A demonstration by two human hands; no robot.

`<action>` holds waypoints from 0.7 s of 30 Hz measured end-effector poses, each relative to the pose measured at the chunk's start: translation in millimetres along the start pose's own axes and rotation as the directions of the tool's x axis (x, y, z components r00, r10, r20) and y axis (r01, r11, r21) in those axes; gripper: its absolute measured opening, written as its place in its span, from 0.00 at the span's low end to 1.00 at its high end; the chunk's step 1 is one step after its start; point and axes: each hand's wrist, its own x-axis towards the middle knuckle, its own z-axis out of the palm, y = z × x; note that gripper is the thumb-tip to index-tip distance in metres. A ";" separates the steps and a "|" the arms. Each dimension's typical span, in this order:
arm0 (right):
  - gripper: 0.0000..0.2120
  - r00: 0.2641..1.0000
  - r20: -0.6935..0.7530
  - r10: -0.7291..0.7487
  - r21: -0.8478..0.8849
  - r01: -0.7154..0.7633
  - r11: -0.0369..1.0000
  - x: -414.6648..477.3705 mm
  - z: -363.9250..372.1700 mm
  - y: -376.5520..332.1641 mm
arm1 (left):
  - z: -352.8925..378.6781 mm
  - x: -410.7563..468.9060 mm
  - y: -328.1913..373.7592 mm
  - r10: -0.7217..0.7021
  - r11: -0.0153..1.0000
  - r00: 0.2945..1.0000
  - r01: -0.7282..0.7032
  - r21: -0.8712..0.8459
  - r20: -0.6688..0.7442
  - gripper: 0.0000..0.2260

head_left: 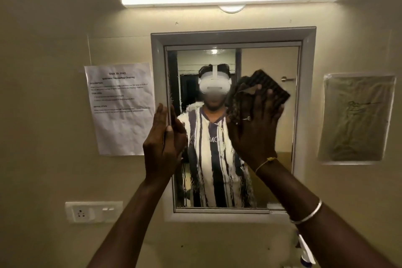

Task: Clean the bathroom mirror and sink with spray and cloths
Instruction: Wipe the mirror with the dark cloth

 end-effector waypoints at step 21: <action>0.35 0.924 0.140 -0.357 0.037 0.356 0.934 -35.3 16.3 -55.2 | -0.6 -0.9 9.9 -0.090 0.990 0.996 0.088 -0.109 -0.013 0.22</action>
